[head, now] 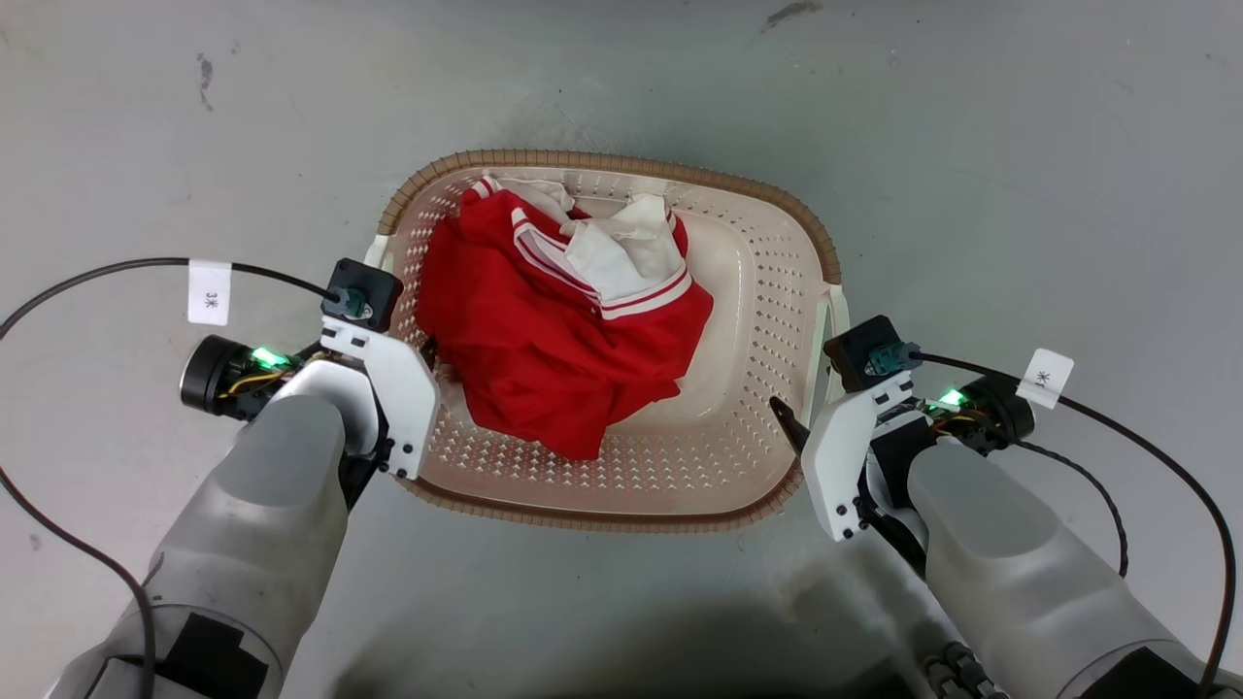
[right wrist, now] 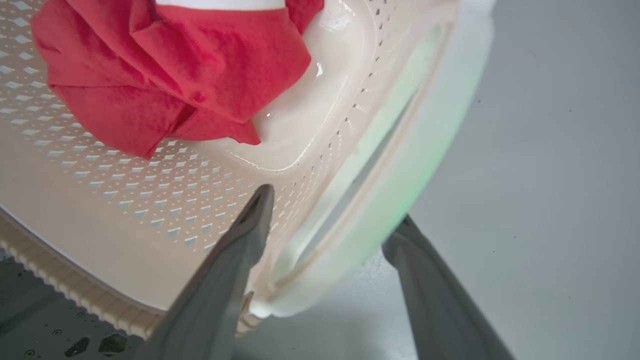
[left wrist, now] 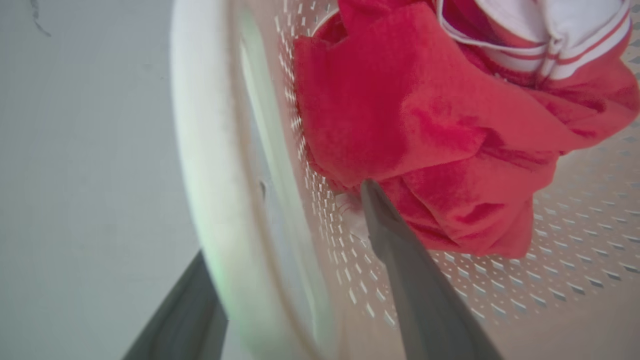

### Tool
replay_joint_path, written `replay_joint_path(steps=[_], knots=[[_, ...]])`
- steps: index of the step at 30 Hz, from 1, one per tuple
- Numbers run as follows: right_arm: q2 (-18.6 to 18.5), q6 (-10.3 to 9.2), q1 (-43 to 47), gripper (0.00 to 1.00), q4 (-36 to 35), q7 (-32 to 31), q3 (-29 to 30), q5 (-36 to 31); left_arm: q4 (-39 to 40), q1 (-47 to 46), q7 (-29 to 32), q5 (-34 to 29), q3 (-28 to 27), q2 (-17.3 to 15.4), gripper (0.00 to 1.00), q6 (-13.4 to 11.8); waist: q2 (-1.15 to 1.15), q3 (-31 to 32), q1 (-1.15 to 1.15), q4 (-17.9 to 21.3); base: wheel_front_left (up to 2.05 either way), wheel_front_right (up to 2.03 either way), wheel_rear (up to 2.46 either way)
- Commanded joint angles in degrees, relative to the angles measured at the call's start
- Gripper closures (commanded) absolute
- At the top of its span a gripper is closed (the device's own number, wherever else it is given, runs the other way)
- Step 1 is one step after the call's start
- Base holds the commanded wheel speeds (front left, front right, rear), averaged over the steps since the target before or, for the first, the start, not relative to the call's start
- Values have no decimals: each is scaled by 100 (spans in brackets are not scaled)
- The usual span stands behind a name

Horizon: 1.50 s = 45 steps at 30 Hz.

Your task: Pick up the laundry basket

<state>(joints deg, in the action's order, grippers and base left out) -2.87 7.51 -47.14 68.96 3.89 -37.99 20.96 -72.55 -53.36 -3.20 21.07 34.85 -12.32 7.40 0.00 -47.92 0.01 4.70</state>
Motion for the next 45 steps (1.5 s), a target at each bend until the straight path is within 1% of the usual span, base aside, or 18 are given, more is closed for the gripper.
replay_joint_path(steps=[1,2,3,4,6,10,14,22,35,36,45], knots=[[-1,-4,-88,0,26,-51,-54,68,-9,-38,76,86,70,4,0,1,0,-16,-1,4,0,0,0],[-1,-4,-83,28,34,-72,-86,97,6,-35,112,127,122,2,0,1,0,-21,-1,5,0,0,0],[-1,-4,-94,100,37,-83,-111,126,25,-48,132,144,175,-20,83,1,0,-25,-1,6,0,0,0],[-2,-4,-93,100,45,-107,-136,167,41,-8,204,215,243,10,100,1,0,-25,-1,9,0,0,0],[-4,-6,-92,100,56,-115,-190,230,112,47,319,331,359,11,100,2,0,-20,-1,9,0,0,0],[-2,4,-140,100,103,-35,-264,274,214,67,367,549,562,-104,100,2,0,3,-1,19,0,0,0],[-6,4,-139,100,168,-33,-328,319,267,105,381,753,754,-142,100,2,0,64,-1,14,0,0,0],[-7,4,-96,100,285,-86,-449,397,283,269,511,1147,1107,-94,100,3,0,380,-1,-22,0,0,0],[0,-2,265,100,405,-332,-661,571,332,776,814,1759,1693,80,100,16,0,1356,-1,-117,0,0,0],[0,-2,265,100,405,-332,-661,571,332,776,814,1759,1693,80,100,16,0,1356,-1,-117,0,0,0],[3,-2,706,100,435,-554,-834,753,353,1307,1015,2223,2027,175,100,25,0,2191,-1,-174,0,0,0]])
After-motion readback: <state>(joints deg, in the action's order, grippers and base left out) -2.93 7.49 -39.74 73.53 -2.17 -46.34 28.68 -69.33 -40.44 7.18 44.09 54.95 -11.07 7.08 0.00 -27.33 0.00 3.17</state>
